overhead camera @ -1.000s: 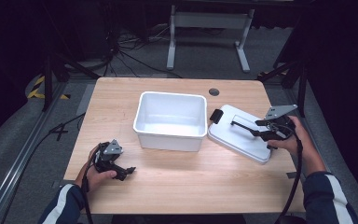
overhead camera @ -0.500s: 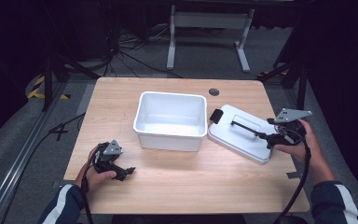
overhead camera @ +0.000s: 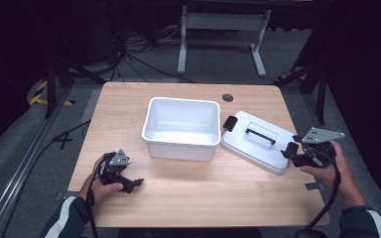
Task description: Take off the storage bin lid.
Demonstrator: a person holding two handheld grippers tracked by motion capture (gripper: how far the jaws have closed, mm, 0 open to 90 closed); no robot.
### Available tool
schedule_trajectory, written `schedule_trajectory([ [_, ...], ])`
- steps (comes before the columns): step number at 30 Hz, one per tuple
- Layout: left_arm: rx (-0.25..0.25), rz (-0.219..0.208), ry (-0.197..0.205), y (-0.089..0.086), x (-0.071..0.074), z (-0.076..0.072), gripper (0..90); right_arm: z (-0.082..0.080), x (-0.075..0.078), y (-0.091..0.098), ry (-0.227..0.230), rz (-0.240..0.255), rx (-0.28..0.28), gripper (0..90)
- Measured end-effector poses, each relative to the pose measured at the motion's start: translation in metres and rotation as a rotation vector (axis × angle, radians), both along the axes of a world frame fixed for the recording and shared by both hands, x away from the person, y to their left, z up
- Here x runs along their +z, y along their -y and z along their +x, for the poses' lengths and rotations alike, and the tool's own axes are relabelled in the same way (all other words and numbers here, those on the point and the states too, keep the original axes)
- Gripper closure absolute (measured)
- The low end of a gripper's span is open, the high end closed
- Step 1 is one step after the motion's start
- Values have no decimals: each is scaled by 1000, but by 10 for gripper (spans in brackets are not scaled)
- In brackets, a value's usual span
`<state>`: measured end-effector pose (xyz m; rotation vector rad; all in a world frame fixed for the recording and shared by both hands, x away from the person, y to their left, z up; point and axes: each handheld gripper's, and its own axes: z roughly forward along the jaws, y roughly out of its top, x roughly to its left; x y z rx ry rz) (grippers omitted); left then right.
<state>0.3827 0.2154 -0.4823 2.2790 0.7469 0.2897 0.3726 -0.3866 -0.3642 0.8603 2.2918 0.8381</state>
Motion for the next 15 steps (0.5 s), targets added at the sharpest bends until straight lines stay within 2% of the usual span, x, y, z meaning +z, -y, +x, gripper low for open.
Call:
schedule_trajectory([
  [6, 0, 0, 0, 0, 0, 0, 5, -11, -7, 6, 2, 2, 0, 314],
  [15, 0, 0, 0, 0, 0, 0, 6, -26, -29, 9, -17, 6, 6, 315],
])
